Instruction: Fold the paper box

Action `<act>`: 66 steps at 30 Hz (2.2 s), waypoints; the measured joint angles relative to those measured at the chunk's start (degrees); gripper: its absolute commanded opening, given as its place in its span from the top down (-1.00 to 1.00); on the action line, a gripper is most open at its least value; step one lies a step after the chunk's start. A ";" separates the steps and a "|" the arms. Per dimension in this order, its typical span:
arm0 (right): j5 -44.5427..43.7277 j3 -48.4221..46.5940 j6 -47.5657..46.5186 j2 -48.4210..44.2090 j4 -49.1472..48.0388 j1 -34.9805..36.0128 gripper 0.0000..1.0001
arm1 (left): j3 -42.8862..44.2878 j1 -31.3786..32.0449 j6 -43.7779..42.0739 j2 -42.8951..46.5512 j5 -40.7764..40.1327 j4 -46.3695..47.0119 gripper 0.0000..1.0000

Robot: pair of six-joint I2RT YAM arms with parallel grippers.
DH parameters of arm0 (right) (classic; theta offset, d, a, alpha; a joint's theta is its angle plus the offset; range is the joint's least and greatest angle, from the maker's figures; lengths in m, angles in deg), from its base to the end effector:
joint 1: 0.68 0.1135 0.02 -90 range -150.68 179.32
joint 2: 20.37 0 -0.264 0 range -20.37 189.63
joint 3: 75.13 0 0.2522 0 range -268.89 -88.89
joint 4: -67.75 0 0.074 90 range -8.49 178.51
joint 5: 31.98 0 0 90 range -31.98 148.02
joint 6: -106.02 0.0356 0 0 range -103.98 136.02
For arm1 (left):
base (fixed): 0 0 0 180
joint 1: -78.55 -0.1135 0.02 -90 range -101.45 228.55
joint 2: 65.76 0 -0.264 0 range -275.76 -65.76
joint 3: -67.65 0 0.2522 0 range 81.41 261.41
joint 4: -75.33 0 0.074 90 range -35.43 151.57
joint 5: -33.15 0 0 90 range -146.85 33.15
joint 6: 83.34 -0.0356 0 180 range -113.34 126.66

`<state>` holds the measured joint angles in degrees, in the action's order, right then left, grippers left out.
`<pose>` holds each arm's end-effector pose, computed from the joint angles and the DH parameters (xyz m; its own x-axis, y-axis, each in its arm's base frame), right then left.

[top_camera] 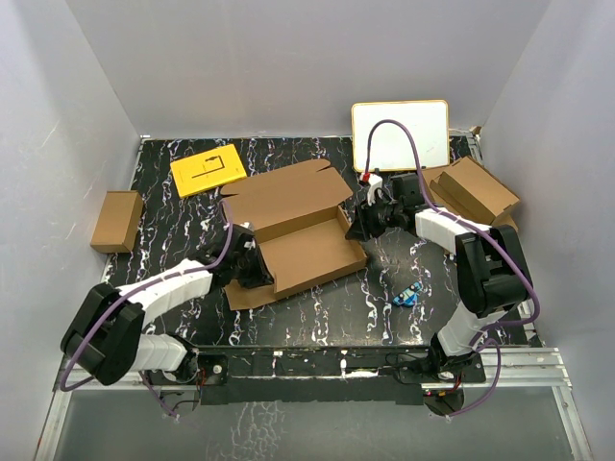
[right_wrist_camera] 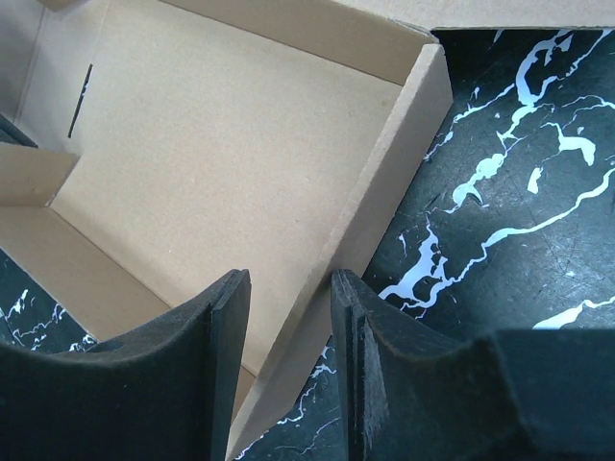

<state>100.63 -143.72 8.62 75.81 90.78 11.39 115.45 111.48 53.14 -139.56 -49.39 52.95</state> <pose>0.3231 0.0937 0.1817 -0.6757 -0.2414 -0.6966 -0.6665 0.6038 0.4372 0.2036 -0.1374 0.1748 -0.8754 -0.2896 -0.3870 -0.0340 0.8355 -0.5485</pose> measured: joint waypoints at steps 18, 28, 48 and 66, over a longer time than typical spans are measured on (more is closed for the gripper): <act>-0.57 0.00 0.94 0.00 -0.09 0.26 0.12 | 2.62 0.72 -2.16 1.77 -3.28 -2.80 0.57; -0.94 0.00 1.36 0.00 -0.11 0.31 0.12 | 5.86 0.76 -6.01 14.03 -13.84 -15.89 -0.21; -1.07 0.00 1.40 0.02 -0.13 0.31 0.12 | -1.55 -15.56 -10.51 15.21 -9.09 -13.88 -0.11; -0.92 0.00 1.60 1.33 -0.28 0.31 0.14 | -5.66 -15.93 -6.36 16.04 -1.99 -7.48 0.77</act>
<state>99.71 -143.72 10.22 77.14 90.50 11.70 109.79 95.55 46.78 -123.52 -51.38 45.48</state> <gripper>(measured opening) 0.436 0.141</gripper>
